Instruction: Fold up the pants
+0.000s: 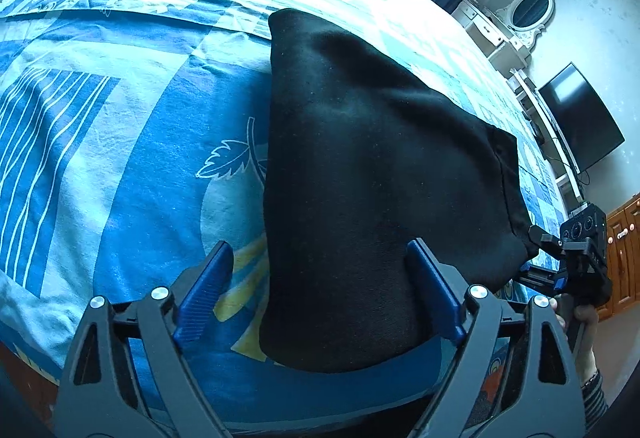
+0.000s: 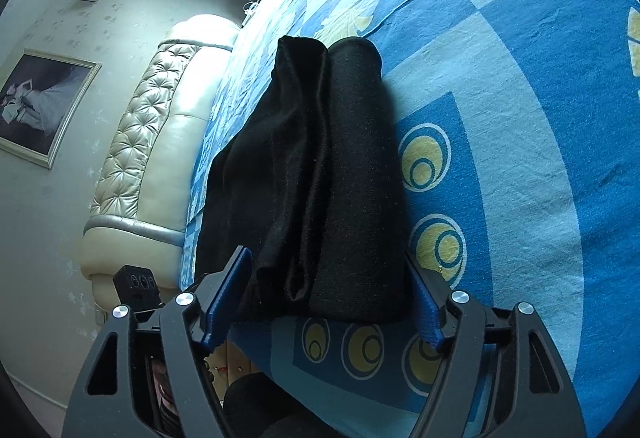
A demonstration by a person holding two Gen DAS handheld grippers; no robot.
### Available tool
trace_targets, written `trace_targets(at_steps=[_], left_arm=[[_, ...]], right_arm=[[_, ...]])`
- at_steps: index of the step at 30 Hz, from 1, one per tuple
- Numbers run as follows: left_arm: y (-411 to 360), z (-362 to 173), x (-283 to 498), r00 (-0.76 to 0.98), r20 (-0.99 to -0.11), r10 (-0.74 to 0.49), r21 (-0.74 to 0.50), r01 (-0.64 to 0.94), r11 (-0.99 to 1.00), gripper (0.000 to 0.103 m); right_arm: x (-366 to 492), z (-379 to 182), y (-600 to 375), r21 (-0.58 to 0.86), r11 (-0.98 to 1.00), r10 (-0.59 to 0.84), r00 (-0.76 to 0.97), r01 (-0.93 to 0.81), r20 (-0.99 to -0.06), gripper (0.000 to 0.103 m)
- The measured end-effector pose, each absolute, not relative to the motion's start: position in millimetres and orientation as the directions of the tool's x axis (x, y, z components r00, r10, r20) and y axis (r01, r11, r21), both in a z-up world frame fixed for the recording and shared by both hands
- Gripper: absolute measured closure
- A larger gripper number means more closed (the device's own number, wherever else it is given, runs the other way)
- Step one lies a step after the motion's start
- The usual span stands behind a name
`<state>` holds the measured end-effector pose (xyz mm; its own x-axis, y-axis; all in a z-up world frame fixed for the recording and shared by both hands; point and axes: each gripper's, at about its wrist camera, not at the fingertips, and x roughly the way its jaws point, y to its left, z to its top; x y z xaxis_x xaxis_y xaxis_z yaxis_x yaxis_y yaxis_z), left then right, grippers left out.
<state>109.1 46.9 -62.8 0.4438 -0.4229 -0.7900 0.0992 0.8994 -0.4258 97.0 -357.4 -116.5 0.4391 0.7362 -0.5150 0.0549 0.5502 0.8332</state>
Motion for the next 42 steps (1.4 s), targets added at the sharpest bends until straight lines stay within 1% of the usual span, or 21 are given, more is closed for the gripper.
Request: trace_targets(at_steps=[4, 8, 11, 20, 24, 27, 29, 36, 40, 42], left_arm=[[46.1, -60.5, 107.5, 0.449, -0.799, -0.4, -0.401, 0.097, 0.911, 0.013], [38.2, -51.0, 100.0, 0.472, -0.813, -0.34, -0.326, 0.114, 0.938, 0.013], [29.9, -42.6, 92.8, 0.483, -0.824, -0.295, -0.265, 0.13, 0.955, 0.013], [8.0, -24.4, 64.3, 0.502, -0.833, -0.233, -0.195, 0.128, 0.973, 0.013], [-2.6, -13.8, 52.7, 0.528, -0.826, -0.195, -0.152, 0.124, 0.981, 0.013], [-9.6, -6.5, 41.3, 0.563, -0.813, -0.152, -0.095, 0.129, 0.987, 0.011], [-11.3, -2.9, 33.7, 0.584, -0.802, -0.123, -0.065, 0.119, 0.991, 0.008], [-7.4, -2.2, 10.8, 0.607, -0.791, -0.073, -0.021, 0.093, 0.995, 0.007], [-7.3, -4.6, 2.7, 0.622, -0.781, -0.053, -0.002, 0.082, 0.997, 0.007], [-5.5, -5.7, 0.7, 0.634, -0.772, -0.05, -0.012, 0.065, 0.998, 0.007]], right_arm=[[85.7, -116.2, -361.0, 0.835, 0.548, 0.734, 0.447, 0.054, -0.511, 0.023], [76.6, -115.7, -364.4, 0.829, 0.556, 0.726, 0.451, 0.058, -0.519, 0.022], [69.5, -112.7, -365.0, 0.815, 0.576, 0.712, 0.453, 0.059, -0.536, 0.021], [48.2, -104.9, -365.7, 0.77, 0.632, 0.666, 0.449, 0.082, -0.595, 0.019], [42.1, -100.1, -360.5, 0.707, 0.701, 0.604, 0.454, 0.088, -0.655, 0.019], [38.9, -93.5, -350.6, 0.607, 0.791, 0.511, 0.46, 0.08, -0.726, 0.019], [35.3, -88.9, -343.2, 0.541, 0.838, 0.452, 0.469, 0.067, -0.759, 0.019], [25.7, -74.5, -324.4, 0.449, 0.894, 0.387, 0.494, 0.008, -0.779, 0.019], [23.0, -71.3, -321.6, 0.426, 0.905, 0.364, 0.504, 0.01, -0.784, 0.019], [22.6, -69.7, -318.8, 0.414, 0.91, 0.353, 0.508, 0.008, -0.786, 0.019]])
